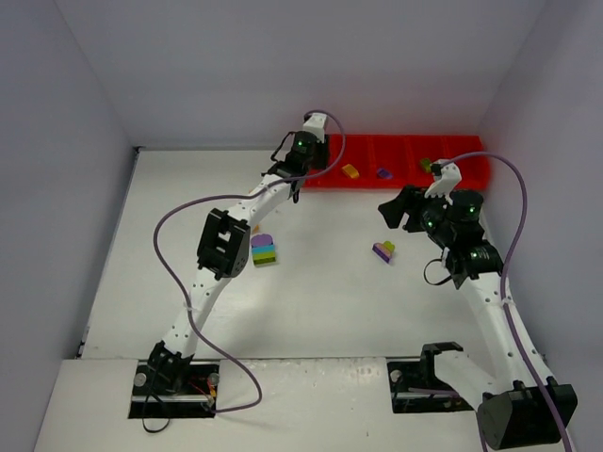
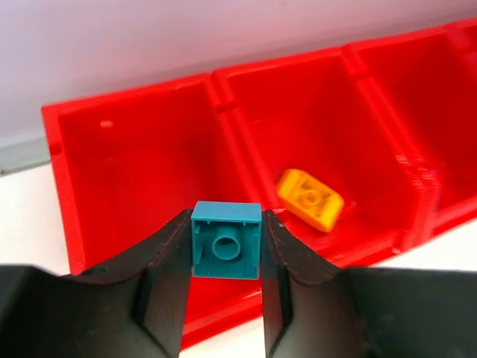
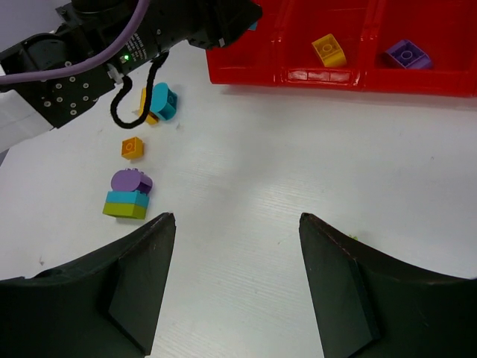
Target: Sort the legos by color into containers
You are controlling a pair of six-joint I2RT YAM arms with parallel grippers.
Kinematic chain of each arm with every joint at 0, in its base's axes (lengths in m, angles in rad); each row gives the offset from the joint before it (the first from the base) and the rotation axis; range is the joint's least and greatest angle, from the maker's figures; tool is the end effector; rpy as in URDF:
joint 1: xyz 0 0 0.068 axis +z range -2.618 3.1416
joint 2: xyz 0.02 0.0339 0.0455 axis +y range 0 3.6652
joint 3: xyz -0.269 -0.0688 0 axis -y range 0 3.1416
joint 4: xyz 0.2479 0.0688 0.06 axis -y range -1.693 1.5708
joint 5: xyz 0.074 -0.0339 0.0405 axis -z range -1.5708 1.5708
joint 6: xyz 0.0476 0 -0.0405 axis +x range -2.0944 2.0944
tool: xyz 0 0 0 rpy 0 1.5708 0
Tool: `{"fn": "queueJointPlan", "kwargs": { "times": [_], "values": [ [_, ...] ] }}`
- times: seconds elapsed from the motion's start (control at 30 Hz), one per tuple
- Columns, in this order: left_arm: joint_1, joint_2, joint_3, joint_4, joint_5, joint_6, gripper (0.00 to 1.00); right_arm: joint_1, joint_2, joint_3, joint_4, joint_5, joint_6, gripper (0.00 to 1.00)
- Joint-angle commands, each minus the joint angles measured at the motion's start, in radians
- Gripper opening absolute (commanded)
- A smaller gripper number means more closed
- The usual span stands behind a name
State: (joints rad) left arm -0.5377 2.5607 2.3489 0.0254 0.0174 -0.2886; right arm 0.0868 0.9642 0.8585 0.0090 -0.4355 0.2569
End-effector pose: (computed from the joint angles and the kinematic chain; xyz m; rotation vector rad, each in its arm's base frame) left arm 0.5315 -0.3179 0.2451 0.2362 1.7825 -0.6128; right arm 0.2335 0.0405 0.3567 -0.1915 1.6853 0.6206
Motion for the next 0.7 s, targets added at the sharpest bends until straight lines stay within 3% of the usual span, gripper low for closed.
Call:
{"fn": "queueJointPlan", "kwargs": {
  "times": [0.0, 0.07, 0.3, 0.5, 0.67],
  "values": [
    [0.018, -0.053, 0.078, 0.044, -0.085, 0.008, 0.31, 0.001, -0.031, -0.001, 0.017, -0.026, -0.024, 0.64],
    [0.018, -0.066, 0.055, 0.053, -0.079, 0.009, 0.5, 0.001, -0.028, -0.007, 0.008, -0.026, -0.028, 0.64],
    [0.018, -0.186, -0.08, 0.108, -0.065, 0.038, 0.67, 0.002, 0.021, 0.005, 0.005, -0.049, -0.028, 0.64],
    [0.018, -0.376, -0.193, -0.002, -0.082, -0.001, 0.68, 0.008, 0.059, 0.01, 0.003, -0.052, -0.03, 0.64],
    [0.019, -0.61, -0.425, -0.203, -0.157, -0.034, 0.68, 0.053, 0.091, 0.019, 0.0, -0.02, -0.018, 0.64]
  ]
}}
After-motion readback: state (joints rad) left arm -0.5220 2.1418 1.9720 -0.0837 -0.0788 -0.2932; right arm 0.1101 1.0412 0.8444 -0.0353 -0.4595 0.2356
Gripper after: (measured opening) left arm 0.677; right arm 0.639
